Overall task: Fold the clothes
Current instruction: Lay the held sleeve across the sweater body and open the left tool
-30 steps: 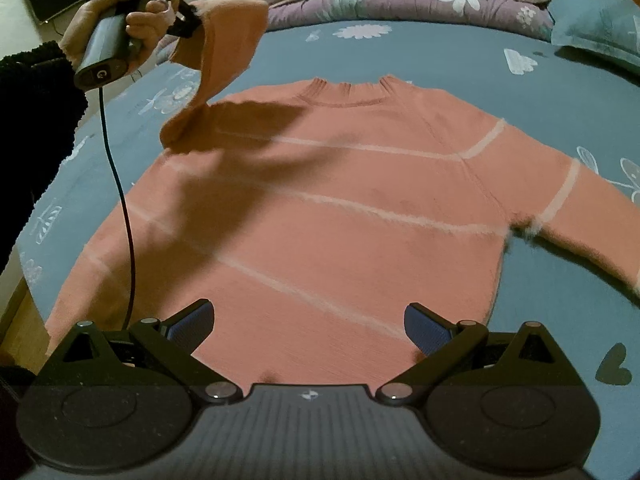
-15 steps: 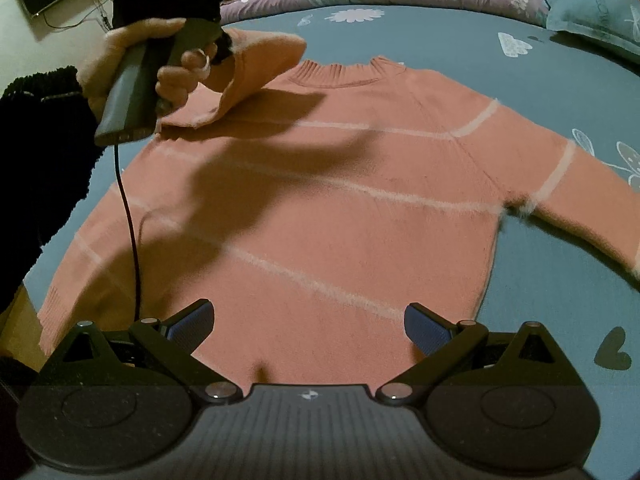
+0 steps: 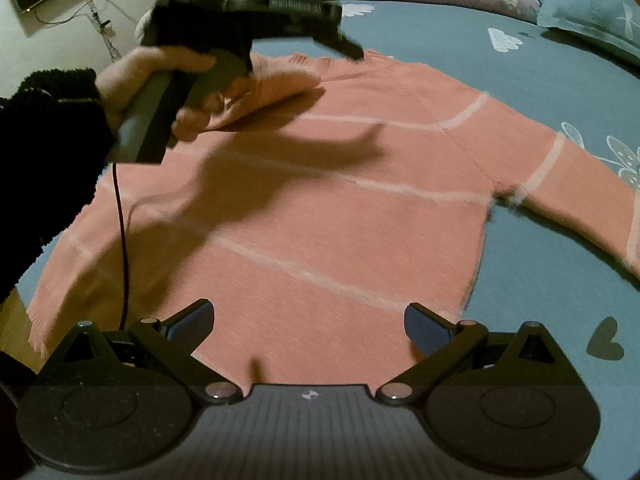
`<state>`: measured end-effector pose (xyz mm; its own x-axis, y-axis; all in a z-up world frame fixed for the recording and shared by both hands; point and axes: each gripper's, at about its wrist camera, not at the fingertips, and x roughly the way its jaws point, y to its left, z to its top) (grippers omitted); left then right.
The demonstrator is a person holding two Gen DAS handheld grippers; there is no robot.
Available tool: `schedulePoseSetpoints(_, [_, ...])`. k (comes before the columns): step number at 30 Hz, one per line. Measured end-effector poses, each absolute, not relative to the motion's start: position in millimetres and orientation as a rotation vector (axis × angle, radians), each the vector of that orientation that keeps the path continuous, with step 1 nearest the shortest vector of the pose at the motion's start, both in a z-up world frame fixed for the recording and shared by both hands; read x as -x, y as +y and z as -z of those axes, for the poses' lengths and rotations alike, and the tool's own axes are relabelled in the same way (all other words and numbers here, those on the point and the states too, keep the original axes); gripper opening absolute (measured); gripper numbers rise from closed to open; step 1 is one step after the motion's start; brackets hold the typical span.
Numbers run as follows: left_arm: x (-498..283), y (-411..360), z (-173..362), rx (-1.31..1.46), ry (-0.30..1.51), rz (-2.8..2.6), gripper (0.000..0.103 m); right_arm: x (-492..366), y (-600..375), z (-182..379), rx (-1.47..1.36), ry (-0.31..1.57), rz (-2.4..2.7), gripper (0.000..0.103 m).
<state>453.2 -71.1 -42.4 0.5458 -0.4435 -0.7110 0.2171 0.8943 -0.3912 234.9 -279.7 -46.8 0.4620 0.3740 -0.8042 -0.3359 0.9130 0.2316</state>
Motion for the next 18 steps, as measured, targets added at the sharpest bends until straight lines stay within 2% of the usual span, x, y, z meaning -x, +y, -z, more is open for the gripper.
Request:
schedulePoseSetpoints(6, [-446, -81, 55, 0.2, 0.927, 0.366, 0.102, -232, -286, 50, -0.063, 1.003, -0.413, 0.103])
schedulePoseSetpoints(14, [-417, -137, 61, -0.252, 0.89, 0.312, 0.102, -232, -292, 53, -0.09, 1.012, -0.378, 0.103])
schedulePoseSetpoints(18, [-410, -139, 48, -0.243, 0.877, 0.339, 0.102, -231, -293, 50, -0.103, 1.005, -0.377, 0.103])
